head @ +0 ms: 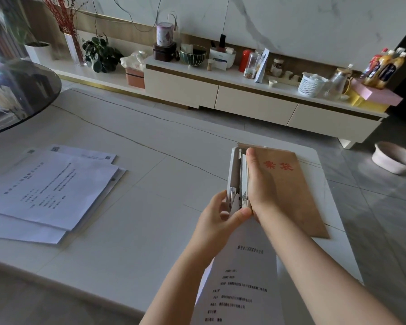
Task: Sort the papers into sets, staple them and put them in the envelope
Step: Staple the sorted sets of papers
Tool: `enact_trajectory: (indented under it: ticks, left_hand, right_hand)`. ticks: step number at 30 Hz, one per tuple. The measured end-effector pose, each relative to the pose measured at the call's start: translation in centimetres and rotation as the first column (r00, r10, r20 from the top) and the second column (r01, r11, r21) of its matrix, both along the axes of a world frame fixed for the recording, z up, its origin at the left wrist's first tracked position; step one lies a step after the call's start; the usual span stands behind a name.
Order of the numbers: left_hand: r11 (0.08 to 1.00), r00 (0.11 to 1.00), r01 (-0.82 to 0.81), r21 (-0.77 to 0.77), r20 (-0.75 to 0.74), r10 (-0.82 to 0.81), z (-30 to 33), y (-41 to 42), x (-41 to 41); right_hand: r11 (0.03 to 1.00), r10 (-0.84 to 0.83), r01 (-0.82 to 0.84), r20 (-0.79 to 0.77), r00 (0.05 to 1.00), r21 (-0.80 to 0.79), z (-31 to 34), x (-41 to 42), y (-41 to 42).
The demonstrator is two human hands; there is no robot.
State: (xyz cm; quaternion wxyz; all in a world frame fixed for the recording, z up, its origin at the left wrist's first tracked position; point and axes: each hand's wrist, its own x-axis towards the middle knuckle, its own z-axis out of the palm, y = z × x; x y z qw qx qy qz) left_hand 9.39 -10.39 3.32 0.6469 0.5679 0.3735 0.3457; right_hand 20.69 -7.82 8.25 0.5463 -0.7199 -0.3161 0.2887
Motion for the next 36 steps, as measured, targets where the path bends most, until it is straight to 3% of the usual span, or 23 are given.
enact_trajectory:
  ticks: [2, 4, 6, 12, 16, 19, 24, 28, 31, 34, 36]
  left_hand:
    - [0.994, 0.99, 0.072, -0.08, -0.119, -0.082, -0.7, -0.4, -0.6]
    - [0.993, 0.958, 0.104, -0.06, -0.264, -0.116, -1.7, -0.5, -1.0]
    - [0.994, 0.942, 0.094, -0.047, -0.318, -0.104, -2.1, -0.7, -1.2]
    - [0.99, 0.921, 0.047, -0.135, -0.377, -0.095, -3.7, -0.5, -0.5]
    - [0.963, 0.949, -0.058, -0.262, -0.313, -0.027, -4.9, -0.3, 0.2]
    - [0.905, 0.968, -0.149, -0.398, -0.244, 0.052, -5.8, -0.4, 0.8]
    - [0.853, 0.962, -0.259, -0.454, -0.201, 0.185, -7.3, -0.2, 1.7]
    - [0.84, 0.969, -0.247, -0.483, -0.101, 0.227, -8.0, -0.1, 1.9]
    - [0.904, 0.974, -0.215, -0.37, -0.152, 0.169, -8.0, -0.3, 1.6]
    - [0.924, 0.955, -0.26, -0.279, -0.218, 0.203, -8.2, -0.4, 0.8]
    - [0.923, 0.939, -0.295, -0.248, -0.252, 0.232, -8.2, -0.4, 0.1]
  right_hand:
    - [0.999, -0.04, 0.039, -0.013, 0.999, -0.013, -0.2, 0.6, 0.1]
    - [0.997, -0.061, 0.059, -0.042, 0.997, -0.041, -0.1, 1.4, 0.1]
    - [0.997, -0.037, 0.032, -0.066, 0.997, -0.063, 0.1, 2.1, 0.1]
    - [0.997, -0.073, 0.065, -0.173, 0.982, -0.047, 0.9, 4.4, 0.5]
    - [0.998, -0.064, 0.062, -0.213, 0.975, -0.015, 1.8, 5.9, 0.2]
    - [0.994, -0.025, 0.001, -0.213, 0.977, -0.114, 1.0, 6.8, -0.7]
    - [0.878, 0.14, -0.133, -0.021, 0.99, -0.46, -3.0, 7.1, -3.6]
    - [0.782, 0.255, -0.091, 0.184, 0.949, -0.617, -7.4, 6.9, -5.9]
    - [0.725, 0.345, 0.033, 0.404, 0.847, -0.688, -9.7, 6.1, -7.2]
    - [0.727, 0.434, 0.178, 0.645, 0.629, -0.663, -10.6, 5.3, -7.8]
    - [0.756, 0.443, 0.174, 0.69, 0.573, -0.63, -10.7, 5.1, -7.9]
